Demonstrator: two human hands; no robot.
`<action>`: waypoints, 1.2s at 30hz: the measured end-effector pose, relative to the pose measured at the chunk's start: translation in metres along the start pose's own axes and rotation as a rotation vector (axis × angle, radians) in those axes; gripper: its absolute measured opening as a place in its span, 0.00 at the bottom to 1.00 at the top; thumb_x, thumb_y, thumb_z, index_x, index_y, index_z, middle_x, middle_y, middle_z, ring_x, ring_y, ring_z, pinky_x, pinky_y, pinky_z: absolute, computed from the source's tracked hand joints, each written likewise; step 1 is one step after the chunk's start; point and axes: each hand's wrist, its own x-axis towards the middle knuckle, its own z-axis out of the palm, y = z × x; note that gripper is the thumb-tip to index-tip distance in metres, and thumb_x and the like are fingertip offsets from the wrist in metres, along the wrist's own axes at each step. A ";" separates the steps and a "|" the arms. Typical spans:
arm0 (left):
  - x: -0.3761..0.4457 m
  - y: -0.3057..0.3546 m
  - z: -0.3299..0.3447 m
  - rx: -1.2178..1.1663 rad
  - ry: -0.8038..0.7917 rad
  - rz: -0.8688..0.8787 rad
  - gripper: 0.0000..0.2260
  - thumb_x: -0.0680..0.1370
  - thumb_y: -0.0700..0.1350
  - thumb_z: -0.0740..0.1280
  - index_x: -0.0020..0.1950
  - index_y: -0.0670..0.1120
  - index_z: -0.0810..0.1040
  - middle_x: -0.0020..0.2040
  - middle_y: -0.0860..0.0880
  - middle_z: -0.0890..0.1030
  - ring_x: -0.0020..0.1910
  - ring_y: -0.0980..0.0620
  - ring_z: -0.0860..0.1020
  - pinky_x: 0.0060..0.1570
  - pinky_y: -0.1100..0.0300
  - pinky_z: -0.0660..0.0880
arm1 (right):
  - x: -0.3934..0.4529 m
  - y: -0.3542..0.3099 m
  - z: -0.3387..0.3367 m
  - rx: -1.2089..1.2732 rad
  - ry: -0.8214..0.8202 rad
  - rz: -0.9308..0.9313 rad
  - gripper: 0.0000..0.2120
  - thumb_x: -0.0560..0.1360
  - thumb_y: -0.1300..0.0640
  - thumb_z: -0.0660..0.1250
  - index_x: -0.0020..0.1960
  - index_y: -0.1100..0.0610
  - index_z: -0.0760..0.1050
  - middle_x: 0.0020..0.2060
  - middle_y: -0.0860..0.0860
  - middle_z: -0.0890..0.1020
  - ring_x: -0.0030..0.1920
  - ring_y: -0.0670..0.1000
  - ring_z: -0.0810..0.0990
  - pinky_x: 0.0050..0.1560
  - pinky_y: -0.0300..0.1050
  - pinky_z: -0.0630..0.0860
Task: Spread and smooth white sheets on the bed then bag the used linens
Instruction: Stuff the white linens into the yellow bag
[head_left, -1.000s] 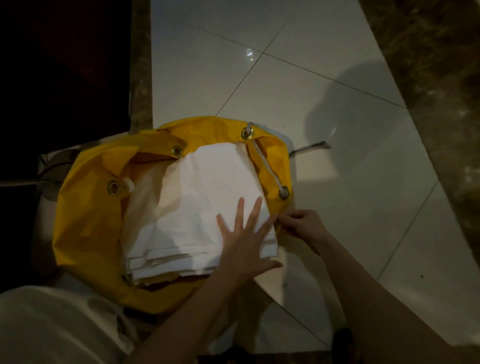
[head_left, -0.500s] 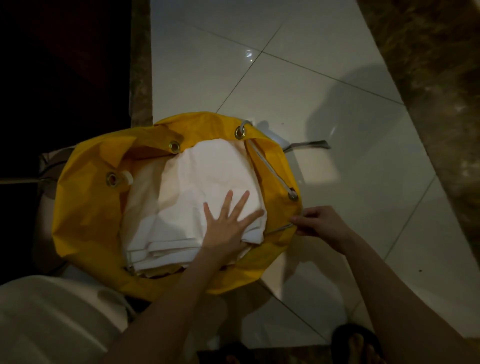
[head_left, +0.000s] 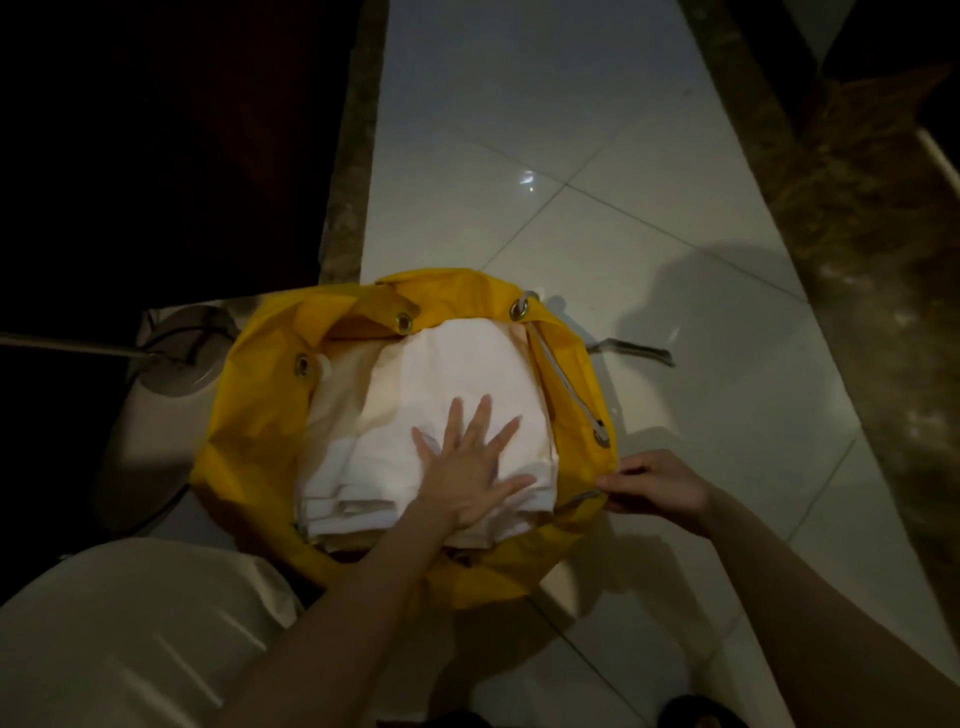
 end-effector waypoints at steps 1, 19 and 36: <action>0.002 0.001 0.005 0.004 0.014 -0.047 0.39 0.68 0.77 0.42 0.76 0.65 0.35 0.76 0.55 0.29 0.74 0.43 0.28 0.63 0.25 0.36 | -0.001 0.000 0.000 -0.016 -0.008 -0.009 0.55 0.41 0.40 0.85 0.51 0.79 0.73 0.44 0.68 0.80 0.41 0.55 0.83 0.42 0.42 0.81; 0.034 -0.027 -0.030 -0.181 0.134 -0.241 0.41 0.68 0.78 0.43 0.76 0.64 0.34 0.75 0.56 0.27 0.75 0.44 0.29 0.65 0.27 0.35 | -0.007 -0.054 0.002 -0.458 0.002 0.070 0.29 0.58 0.47 0.79 0.47 0.70 0.81 0.37 0.63 0.83 0.33 0.45 0.82 0.36 0.38 0.78; 0.065 -0.040 -0.054 -0.201 -0.069 -0.242 0.40 0.71 0.76 0.36 0.79 0.58 0.45 0.80 0.49 0.41 0.78 0.41 0.40 0.71 0.30 0.42 | 0.012 -0.102 0.045 -0.813 0.448 -0.235 0.13 0.77 0.55 0.65 0.58 0.61 0.76 0.52 0.59 0.80 0.53 0.58 0.78 0.54 0.49 0.73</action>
